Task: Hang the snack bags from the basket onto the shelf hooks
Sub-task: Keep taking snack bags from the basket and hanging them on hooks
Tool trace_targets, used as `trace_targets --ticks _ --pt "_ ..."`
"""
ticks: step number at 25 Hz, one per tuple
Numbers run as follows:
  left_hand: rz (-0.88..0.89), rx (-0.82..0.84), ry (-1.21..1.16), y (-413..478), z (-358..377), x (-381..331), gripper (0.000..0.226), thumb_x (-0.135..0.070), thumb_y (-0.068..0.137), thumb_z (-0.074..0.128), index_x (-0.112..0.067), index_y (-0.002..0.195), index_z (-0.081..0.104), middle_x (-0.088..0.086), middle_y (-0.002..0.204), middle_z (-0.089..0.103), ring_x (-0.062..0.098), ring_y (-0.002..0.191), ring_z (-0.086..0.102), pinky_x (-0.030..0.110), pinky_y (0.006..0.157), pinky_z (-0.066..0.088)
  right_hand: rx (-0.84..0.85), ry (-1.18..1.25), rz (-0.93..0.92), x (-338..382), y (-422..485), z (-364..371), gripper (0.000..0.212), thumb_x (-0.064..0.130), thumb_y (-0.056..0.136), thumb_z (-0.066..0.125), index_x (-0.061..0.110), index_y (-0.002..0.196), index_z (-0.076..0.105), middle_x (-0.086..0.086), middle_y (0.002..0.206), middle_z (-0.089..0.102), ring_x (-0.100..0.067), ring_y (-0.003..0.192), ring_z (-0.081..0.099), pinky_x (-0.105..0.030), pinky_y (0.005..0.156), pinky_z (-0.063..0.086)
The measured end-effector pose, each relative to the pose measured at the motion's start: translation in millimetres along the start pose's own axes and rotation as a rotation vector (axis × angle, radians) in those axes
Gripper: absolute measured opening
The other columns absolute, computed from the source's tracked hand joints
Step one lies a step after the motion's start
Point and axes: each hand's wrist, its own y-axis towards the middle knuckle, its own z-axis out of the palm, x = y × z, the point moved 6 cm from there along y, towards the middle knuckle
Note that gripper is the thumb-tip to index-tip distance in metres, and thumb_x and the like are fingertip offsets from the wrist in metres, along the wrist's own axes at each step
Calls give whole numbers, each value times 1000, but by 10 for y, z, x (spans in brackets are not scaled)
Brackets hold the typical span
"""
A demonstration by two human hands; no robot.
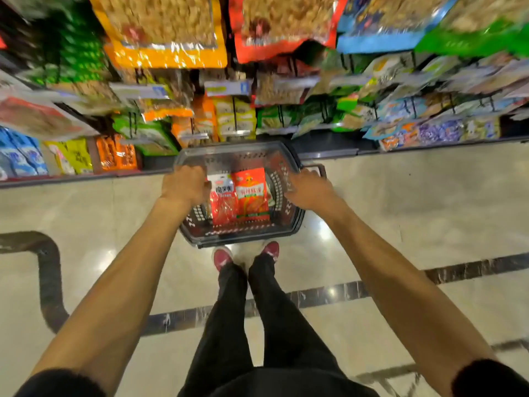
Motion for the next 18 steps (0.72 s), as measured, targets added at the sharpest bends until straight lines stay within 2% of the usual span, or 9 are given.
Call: trace_targets --ticks 4,9,11,14,18 --pt "-46 66 -41 504 826 201 41 -30 93 54 -4 125 57 25 124 59 44 116 55 49 89 49 69 0 46 45 629 670 42 31 97 47 11 133 49 -17 139 49 -37 126 48 -45 98 44" --pt "-75 183 -63 1211 2038 422 44 -31 92 55 -6 128 56 24 127 58 44 116 56 48 92 48 112 18 33 81 1639 1643 44 31 97 49 11 137 47 -20 136 53 -39 125 50 -47 101 46" --pt "-114 251 -91 1561 2623 572 45 -31 90 54 -5 127 56 24 127 59 43 116 57 49 94 49 156 10 68 32 2121 2088 50 37 95 51 13 139 45 -19 136 53 -39 124 51 -48 99 47" --pt "-148 313 -136 2129 3341 776 53 -36 89 54 -3 131 51 25 131 56 42 117 56 49 97 48 211 17 92 -49 2783 2654 50 45 93 48 11 129 56 -15 130 59 -36 118 57 -44 96 49" --pt "-151 299 -184 2875 3942 918 42 -29 86 50 -8 122 58 22 127 61 38 116 59 43 96 50 182 31 112 -292 3815 3305 55 53 83 57 21 127 61 -8 127 64 -32 113 62 -39 90 53"
